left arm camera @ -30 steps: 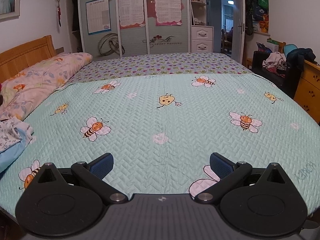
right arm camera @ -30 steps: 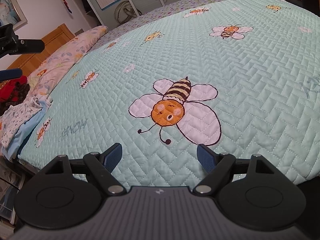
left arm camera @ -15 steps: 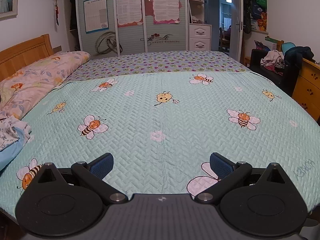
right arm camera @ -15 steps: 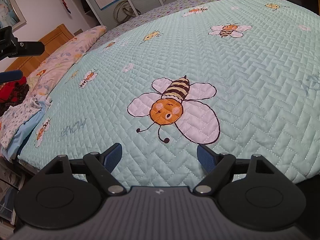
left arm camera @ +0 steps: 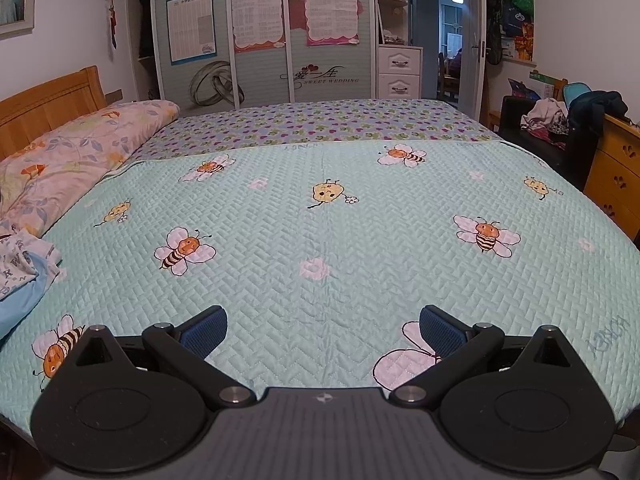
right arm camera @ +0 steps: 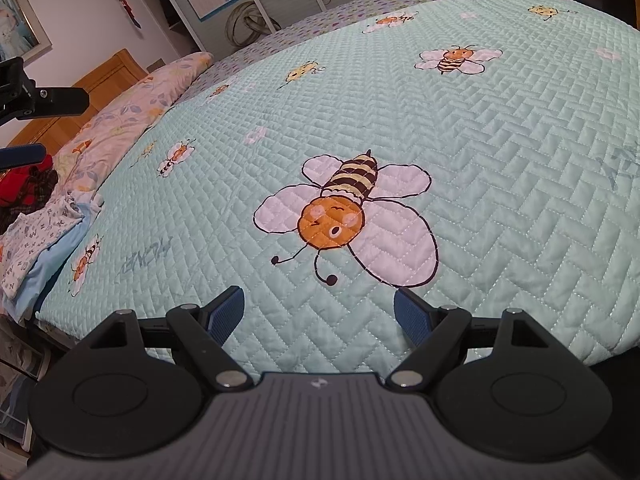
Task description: Fold clothes
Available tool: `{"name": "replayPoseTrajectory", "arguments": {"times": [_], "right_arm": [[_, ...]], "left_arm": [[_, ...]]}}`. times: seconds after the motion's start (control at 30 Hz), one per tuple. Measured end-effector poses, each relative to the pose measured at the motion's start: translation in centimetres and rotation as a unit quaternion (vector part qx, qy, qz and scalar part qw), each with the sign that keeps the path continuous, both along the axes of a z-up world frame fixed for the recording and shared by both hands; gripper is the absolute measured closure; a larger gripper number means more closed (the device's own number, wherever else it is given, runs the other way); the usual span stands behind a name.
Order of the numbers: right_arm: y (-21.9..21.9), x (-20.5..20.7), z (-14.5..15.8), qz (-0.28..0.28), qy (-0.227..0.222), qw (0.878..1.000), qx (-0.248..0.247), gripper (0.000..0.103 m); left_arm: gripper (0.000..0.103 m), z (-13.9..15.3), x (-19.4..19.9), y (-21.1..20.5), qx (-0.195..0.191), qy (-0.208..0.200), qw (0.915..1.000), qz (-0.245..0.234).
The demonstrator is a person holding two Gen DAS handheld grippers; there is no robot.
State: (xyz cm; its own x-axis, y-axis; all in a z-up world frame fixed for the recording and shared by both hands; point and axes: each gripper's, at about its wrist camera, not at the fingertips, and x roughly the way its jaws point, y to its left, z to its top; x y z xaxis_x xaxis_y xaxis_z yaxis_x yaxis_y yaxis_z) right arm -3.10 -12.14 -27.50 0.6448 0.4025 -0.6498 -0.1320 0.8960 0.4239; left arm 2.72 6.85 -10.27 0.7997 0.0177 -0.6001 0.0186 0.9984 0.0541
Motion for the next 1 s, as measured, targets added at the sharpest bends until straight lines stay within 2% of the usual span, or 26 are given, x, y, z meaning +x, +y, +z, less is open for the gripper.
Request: {"name": "replayPoseTrajectory", "arguments": {"times": [1.0], "right_arm": [[-0.09, -0.06, 0.01, 0.001, 0.0, 1.0, 0.0, 0.02]], "left_arm": [[0.001, -0.12, 0.09, 0.13, -0.006, 0.007, 1.0, 0.0]]}}
